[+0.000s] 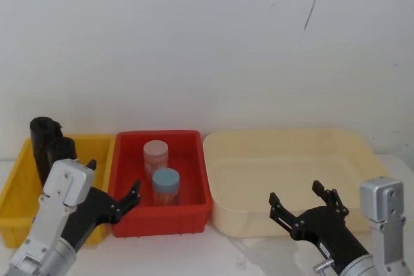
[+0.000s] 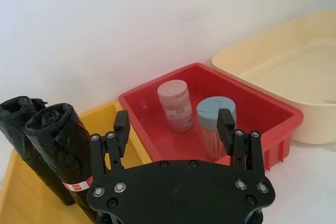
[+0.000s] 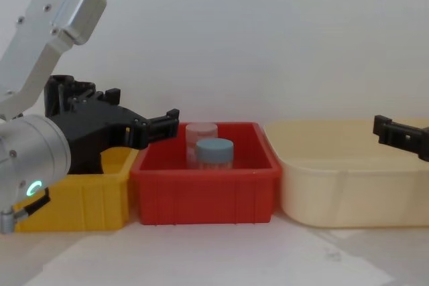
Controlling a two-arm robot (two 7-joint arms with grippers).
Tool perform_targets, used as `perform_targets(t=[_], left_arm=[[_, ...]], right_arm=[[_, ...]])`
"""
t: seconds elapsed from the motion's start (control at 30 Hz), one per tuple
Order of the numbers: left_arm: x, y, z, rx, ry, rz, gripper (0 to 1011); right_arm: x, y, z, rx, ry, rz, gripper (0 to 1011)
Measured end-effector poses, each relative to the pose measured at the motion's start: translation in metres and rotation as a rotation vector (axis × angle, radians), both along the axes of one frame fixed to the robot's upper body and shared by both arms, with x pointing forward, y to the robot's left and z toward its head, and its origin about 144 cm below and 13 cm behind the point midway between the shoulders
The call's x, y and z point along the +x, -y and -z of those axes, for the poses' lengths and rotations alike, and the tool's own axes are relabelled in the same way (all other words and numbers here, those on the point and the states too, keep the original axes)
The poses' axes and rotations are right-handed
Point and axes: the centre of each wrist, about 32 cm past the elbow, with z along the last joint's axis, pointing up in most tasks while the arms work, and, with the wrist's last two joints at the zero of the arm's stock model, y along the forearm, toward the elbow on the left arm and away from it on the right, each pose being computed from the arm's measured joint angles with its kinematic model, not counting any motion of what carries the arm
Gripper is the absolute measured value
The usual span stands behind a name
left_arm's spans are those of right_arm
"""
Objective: Pick up the garbage bag with the one hand and transfer it to the other hand.
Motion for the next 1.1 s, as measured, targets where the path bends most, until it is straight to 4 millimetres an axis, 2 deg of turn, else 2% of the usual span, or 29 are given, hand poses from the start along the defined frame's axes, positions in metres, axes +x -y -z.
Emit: perform_targets(t=[1.1], left_arm=[[0.0, 0.0, 0.0, 0.0, 0.0, 0.0, 1000]], right_arm=[[0.0, 0.0, 0.0, 0.0, 0.0, 0.0, 1001]])
